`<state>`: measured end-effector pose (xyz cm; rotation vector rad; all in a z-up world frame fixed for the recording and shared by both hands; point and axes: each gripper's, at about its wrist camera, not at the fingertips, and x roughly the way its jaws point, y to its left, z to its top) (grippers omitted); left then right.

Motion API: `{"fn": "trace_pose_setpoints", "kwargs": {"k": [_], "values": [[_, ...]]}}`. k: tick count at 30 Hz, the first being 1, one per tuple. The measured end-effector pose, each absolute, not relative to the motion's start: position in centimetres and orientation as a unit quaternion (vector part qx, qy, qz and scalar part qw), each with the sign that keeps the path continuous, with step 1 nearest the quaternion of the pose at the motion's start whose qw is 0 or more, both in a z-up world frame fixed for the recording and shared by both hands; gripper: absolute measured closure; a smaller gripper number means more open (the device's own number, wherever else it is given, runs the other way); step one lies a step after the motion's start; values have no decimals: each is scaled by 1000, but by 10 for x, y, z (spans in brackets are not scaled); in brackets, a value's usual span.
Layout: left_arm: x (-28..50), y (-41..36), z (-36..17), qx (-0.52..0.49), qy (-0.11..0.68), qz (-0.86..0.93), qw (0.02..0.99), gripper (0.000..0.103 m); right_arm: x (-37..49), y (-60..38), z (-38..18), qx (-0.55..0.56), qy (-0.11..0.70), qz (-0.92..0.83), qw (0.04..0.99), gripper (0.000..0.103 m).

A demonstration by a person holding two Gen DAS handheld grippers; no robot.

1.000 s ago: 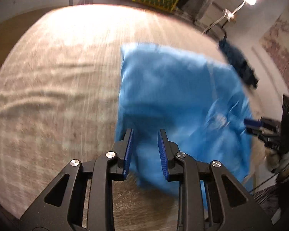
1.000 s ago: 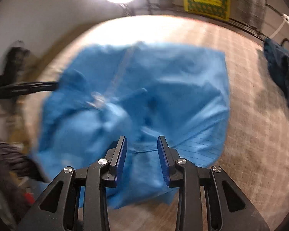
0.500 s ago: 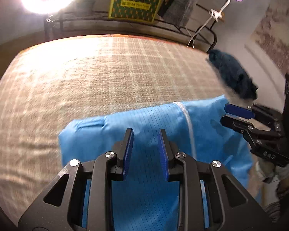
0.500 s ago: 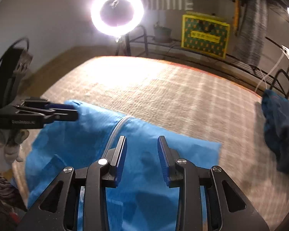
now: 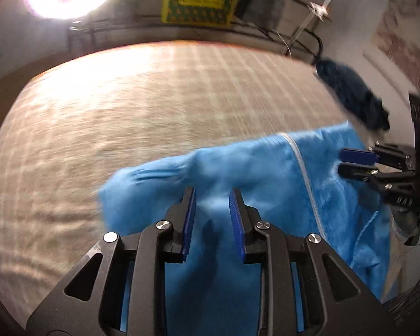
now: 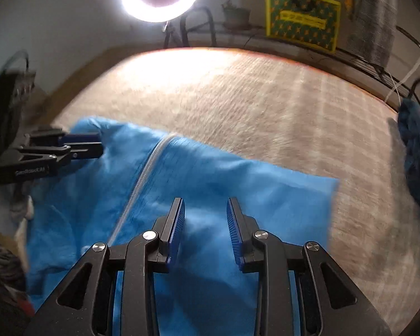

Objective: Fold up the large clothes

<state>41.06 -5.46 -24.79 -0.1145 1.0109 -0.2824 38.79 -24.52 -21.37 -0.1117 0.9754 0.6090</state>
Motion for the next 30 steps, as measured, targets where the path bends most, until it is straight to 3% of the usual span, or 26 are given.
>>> {"fn": "trace_pose_setpoints", "kwargs": {"k": [7, 12, 24, 25, 28, 30], "values": [[388, -13, -272, -85, 510, -95, 851, 78, 384, -299, -237, -16, 502, 239, 831, 74], [380, -22, -275, -30, 501, -86, 861, 78, 370, -296, -240, -61, 504, 218, 834, 74], [334, 31, -237, -141, 492, -70, 856, 78, 309, -309, -190, -26, 470, 231, 851, 74], [333, 35, -239, -167, 496, -77, 849, 77, 308, -309, -190, -18, 472, 234, 850, 74], [337, 49, -248, -243, 504, -96, 823, 55, 307, -315, -194, 7, 480, 232, 846, 72], [346, 54, -250, -266, 502, -99, 817, 53, 306, -318, -196, 26, 482, 236, 843, 72]]}}
